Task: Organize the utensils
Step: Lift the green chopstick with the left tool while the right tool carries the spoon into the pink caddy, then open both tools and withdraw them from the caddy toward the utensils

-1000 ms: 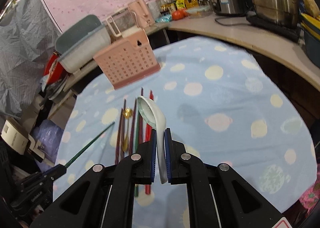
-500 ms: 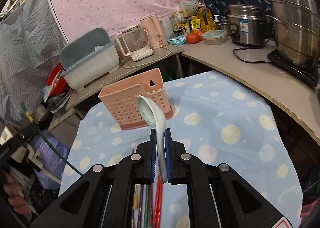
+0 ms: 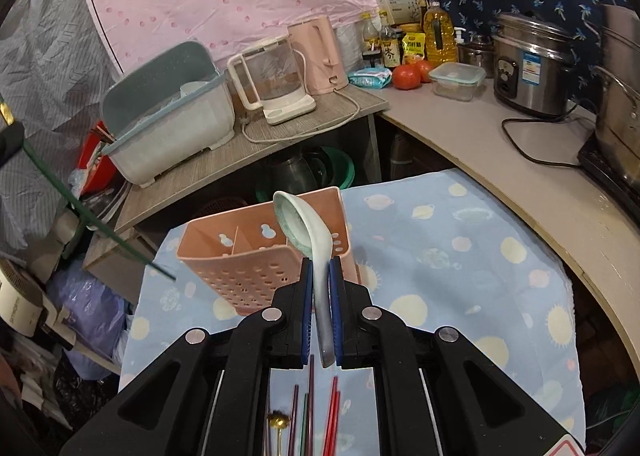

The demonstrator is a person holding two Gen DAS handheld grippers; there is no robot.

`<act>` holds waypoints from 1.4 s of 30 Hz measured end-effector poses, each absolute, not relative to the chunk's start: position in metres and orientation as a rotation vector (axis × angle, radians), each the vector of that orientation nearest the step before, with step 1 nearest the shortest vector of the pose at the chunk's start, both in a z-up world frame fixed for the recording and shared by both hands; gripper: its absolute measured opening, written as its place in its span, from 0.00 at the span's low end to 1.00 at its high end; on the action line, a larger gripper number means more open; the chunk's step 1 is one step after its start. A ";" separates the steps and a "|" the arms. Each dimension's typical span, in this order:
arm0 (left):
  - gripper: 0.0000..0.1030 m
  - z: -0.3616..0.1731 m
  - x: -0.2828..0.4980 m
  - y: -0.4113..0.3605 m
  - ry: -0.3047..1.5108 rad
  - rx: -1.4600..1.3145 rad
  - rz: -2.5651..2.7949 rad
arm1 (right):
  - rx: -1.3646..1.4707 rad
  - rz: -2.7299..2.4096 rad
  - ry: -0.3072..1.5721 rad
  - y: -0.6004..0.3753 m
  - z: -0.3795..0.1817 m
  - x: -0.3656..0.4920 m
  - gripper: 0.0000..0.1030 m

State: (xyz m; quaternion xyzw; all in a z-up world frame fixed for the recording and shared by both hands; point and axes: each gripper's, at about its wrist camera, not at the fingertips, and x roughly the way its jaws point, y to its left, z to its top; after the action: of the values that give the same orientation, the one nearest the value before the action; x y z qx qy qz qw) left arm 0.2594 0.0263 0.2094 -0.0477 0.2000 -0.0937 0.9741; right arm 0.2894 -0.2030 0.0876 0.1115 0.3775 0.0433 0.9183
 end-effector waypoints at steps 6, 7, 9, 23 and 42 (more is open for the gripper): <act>0.07 0.193 0.297 0.028 0.430 -0.109 -0.168 | 0.202 0.082 0.849 -0.196 0.070 0.322 0.08; 0.07 0.191 0.302 0.029 0.436 -0.112 -0.166 | 0.197 0.078 0.858 -0.196 0.068 0.325 0.08; 0.07 0.185 0.309 0.030 0.439 -0.119 -0.163 | 0.184 0.071 0.876 -0.195 0.060 0.331 0.08; 0.07 0.146 0.338 0.026 0.521 -0.119 -0.165 | 0.175 0.059 0.942 -0.188 0.039 0.362 0.08; 0.19 0.141 0.292 0.033 0.525 -0.130 -0.174 | 0.211 0.053 0.798 -0.196 0.069 0.291 0.23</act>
State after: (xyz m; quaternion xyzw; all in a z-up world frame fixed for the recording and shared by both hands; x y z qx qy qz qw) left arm 0.2923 0.0331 0.1412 -0.0640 0.2589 -0.0860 0.9599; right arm 0.2912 -0.1959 0.0687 0.1027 0.3876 0.0257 0.9157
